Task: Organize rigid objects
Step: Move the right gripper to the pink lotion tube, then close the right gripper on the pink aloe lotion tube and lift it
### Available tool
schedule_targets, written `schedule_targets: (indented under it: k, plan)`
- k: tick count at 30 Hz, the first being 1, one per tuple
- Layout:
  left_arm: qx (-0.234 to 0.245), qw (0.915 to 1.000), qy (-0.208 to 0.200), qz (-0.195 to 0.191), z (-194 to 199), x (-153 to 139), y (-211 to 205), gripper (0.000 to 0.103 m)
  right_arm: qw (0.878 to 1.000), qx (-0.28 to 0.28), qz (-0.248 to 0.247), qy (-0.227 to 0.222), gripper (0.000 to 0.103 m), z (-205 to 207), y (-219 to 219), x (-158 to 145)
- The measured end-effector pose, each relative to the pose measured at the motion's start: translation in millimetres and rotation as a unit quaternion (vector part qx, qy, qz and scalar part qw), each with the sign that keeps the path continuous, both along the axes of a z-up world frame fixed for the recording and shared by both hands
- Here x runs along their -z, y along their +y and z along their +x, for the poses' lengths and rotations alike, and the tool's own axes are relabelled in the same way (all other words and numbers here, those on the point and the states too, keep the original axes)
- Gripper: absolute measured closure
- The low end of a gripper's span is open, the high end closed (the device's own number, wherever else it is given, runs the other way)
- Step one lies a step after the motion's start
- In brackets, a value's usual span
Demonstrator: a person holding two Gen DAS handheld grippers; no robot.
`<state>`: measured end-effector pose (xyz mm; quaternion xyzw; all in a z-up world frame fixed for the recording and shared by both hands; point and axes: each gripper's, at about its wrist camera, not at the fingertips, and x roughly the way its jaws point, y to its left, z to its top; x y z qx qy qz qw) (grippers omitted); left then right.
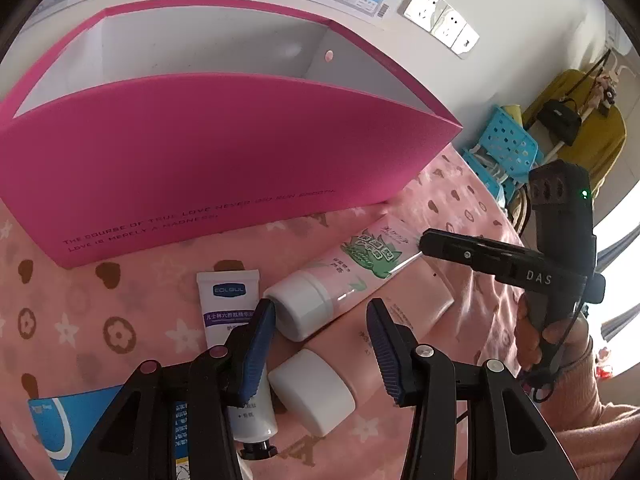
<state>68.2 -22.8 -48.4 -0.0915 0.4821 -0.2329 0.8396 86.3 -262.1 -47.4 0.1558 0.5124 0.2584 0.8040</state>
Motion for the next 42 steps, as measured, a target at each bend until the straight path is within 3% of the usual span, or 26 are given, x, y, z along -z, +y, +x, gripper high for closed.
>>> schedule_targets:
  k: [10, 17, 31, 42]
  plan:
    - [-0.001, 0.9998, -0.008, 0.017, 1, -1, -4, 0.06, 1.0, -0.015, 0.011, 0.006, 0.066, 10, 11, 6]
    - [0.0, 0.9996, -0.023, 0.016, -2, -10, -6, 0.06, 1.0, -0.011, -0.007, -0.018, 0.066, -1, 11, -7]
    - [0.004, 0.9944, -0.105, 0.012, -17, -66, -3, 0.06, 0.993, -0.011, -0.023, -0.115, 0.066, -22, 10, -77]
    - [-0.022, 0.987, -0.156, 0.03, 14, -106, 7, 0.059, 0.984, -0.023, -0.035, -0.174, 0.066, 6, 26, -116]
